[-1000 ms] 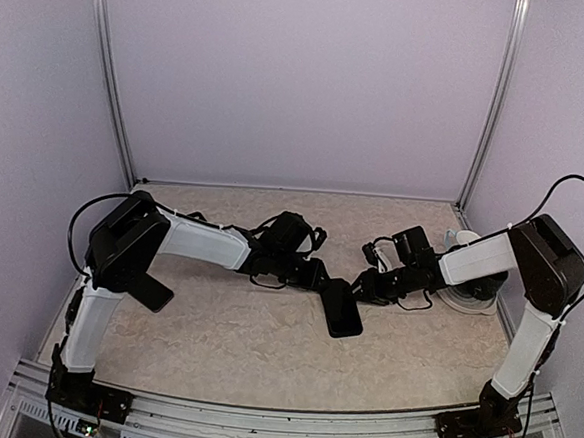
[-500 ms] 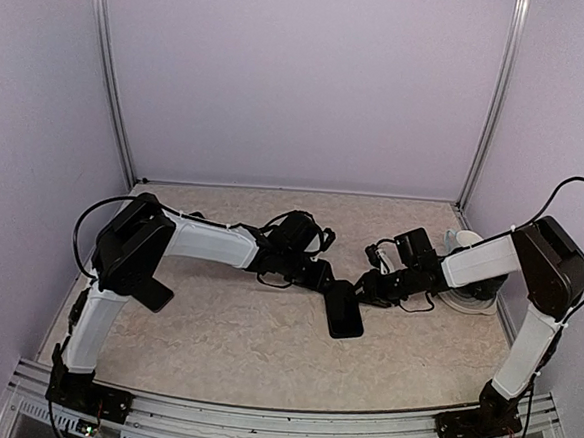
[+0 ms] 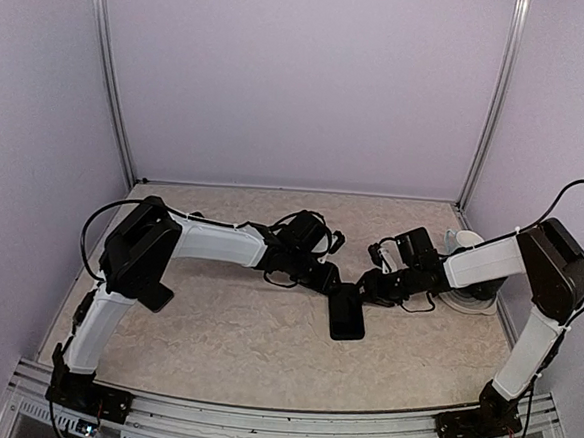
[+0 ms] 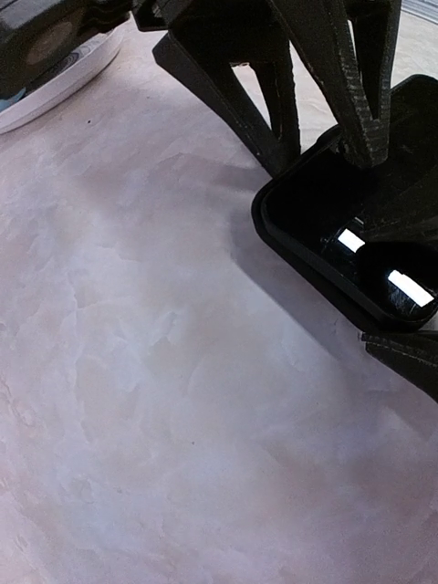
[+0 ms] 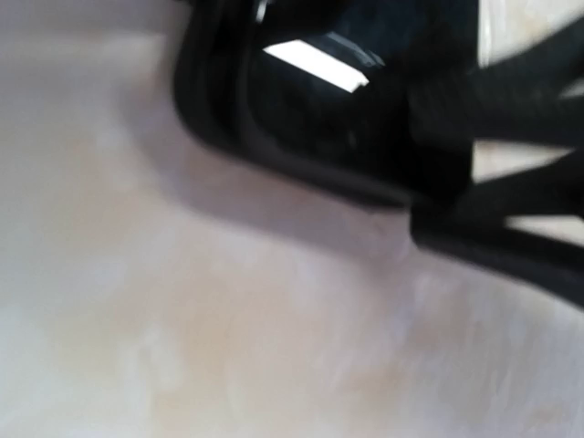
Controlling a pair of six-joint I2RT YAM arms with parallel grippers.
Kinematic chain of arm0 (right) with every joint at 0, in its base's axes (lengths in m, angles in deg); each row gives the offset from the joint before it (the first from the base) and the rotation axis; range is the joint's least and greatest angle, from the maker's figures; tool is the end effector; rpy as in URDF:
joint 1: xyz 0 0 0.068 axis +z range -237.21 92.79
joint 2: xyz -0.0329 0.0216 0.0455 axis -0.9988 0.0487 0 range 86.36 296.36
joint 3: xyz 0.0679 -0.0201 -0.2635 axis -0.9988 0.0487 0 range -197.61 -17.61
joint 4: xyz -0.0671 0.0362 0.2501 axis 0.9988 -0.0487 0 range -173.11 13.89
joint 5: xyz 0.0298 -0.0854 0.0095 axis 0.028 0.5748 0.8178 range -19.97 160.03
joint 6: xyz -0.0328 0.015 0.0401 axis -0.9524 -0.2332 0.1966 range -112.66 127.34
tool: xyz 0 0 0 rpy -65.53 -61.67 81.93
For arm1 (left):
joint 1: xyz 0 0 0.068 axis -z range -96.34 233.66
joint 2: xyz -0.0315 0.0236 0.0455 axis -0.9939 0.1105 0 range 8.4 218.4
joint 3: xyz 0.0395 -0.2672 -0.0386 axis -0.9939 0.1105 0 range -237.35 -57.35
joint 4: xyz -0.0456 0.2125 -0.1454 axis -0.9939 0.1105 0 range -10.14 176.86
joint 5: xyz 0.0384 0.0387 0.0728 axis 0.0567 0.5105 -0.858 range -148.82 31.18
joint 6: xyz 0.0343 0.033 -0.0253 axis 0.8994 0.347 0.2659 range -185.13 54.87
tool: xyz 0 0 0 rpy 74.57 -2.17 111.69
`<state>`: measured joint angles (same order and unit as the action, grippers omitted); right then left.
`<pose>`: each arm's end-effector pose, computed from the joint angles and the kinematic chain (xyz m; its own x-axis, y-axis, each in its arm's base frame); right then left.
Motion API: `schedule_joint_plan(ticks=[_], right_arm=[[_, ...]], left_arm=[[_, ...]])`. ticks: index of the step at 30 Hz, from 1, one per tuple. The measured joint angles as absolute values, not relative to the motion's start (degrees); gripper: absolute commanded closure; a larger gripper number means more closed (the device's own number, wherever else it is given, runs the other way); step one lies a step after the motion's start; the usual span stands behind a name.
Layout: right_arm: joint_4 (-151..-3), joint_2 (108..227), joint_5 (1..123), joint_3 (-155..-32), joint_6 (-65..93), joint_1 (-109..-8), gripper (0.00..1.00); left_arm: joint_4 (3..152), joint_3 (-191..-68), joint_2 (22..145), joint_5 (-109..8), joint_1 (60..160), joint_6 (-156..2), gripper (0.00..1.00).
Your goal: Put the phone into the phone case
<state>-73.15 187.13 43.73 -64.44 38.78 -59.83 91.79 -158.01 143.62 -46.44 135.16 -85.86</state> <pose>0.2847 0.1652 0.1278 -0.9328 0.0435 -0.3577 -0.2033 0.7561 0.6221 0.3165 -0.4102 0.1310 -0.7253 0.3565 -0.5889 0.6411 0.6615 -0.3891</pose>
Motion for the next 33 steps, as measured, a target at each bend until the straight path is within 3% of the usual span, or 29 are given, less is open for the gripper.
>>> schedule_joint_plan(ticks=[11,15,17,24,28,33], right_arm=[[-79.2,186.6,50.8,-67.4,35.4,-59.6,0.48],[-81.4,186.1,51.8,-68.4,34.3,-59.6,0.45],[-82.5,184.9,51.9,-68.7,33.7,-59.6,0.45],[-83.7,181.3,52.2,-70.1,32.5,-60.4,0.65],[-83.6,181.8,51.9,-70.2,32.5,-61.1,0.66],[-83.5,183.8,51.6,-70.2,32.5,-61.1,0.67]], left_arm=[[91.8,-156.7,141.9,-45.5,136.6,-84.5,0.40],[92.3,-156.7,141.2,-44.6,136.4,-84.2,0.40],[92.0,-156.3,140.9,-44.0,136.1,-84.2,0.42],[90.9,-152.7,139.0,-42.5,134.0,-85.5,0.62],[90.4,-152.8,139.0,-41.7,134.0,-86.1,0.71],[90.2,-154.0,139.1,-41.5,134.5,-86.3,0.73]])
